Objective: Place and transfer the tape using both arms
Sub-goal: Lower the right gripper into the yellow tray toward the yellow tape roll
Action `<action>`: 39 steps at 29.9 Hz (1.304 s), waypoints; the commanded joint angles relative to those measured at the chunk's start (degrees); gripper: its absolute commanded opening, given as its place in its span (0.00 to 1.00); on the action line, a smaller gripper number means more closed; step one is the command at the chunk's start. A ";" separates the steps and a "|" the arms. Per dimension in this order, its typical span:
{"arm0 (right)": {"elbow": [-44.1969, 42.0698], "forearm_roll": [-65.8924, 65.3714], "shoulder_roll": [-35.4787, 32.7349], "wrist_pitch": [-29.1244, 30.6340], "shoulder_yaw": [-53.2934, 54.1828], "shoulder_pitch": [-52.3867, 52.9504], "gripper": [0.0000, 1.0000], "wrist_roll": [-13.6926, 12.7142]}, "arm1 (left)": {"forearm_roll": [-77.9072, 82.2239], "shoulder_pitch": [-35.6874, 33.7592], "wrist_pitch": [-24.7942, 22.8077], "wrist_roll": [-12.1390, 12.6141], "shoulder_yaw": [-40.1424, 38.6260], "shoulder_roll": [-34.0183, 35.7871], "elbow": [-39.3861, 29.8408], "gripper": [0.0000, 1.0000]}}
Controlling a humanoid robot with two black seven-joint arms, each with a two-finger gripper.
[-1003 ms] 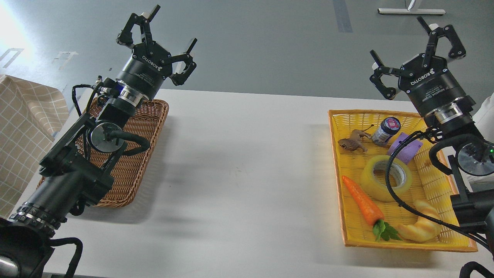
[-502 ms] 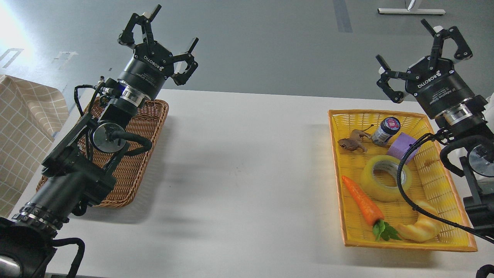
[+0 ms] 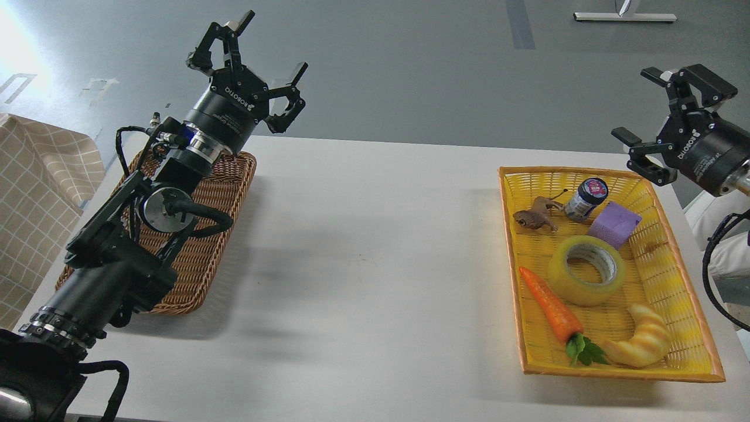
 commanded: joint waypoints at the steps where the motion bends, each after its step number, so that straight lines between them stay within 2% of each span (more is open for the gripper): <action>1: 2.52 -6.12 -3.49 -0.01 -3.04 1.83 1.00 0.00 | 0.97 -0.02 0.00 -0.10 -0.23 -0.05 0.01 0.98; 8: 9.56 -13.77 -9.47 -0.01 -10.26 3.68 1.00 -0.09 | 0.36 0.07 0.00 -0.10 -0.49 -0.40 0.01 0.98; 20: 17.12 -29.24 -14.92 -0.01 -10.97 1.92 1.00 -0.35 | -0.08 -0.11 0.00 -0.19 -0.67 -1.37 0.01 0.98; 22: 18.70 -34.06 -15.27 -0.01 -11.05 1.66 1.00 -2.53 | -0.17 -0.28 0.00 -0.28 -0.76 -1.37 0.01 0.98; 23: 18.71 -34.08 -15.28 -0.01 -11.05 1.66 1.00 -2.55 | -0.17 -0.28 0.00 -0.28 -0.76 -1.37 0.01 0.98; 25: 20.11 -37.50 -15.54 -0.01 -11.14 1.05 1.00 -5.96 | -0.17 -0.54 0.00 -0.28 -0.76 -1.37 -0.08 0.98; 27: 20.64 -37.60 -15.89 -0.01 -11.23 0.61 1.00 -6.85 | -0.17 -0.55 0.00 -0.28 -0.76 -1.37 -0.08 0.98; 39: 22.40 -43.66 -22.22 -0.01 -19.31 -0.27 1.00 -6.77 | -0.17 -0.63 0.00 -0.19 -0.76 -2.07 -0.16 0.98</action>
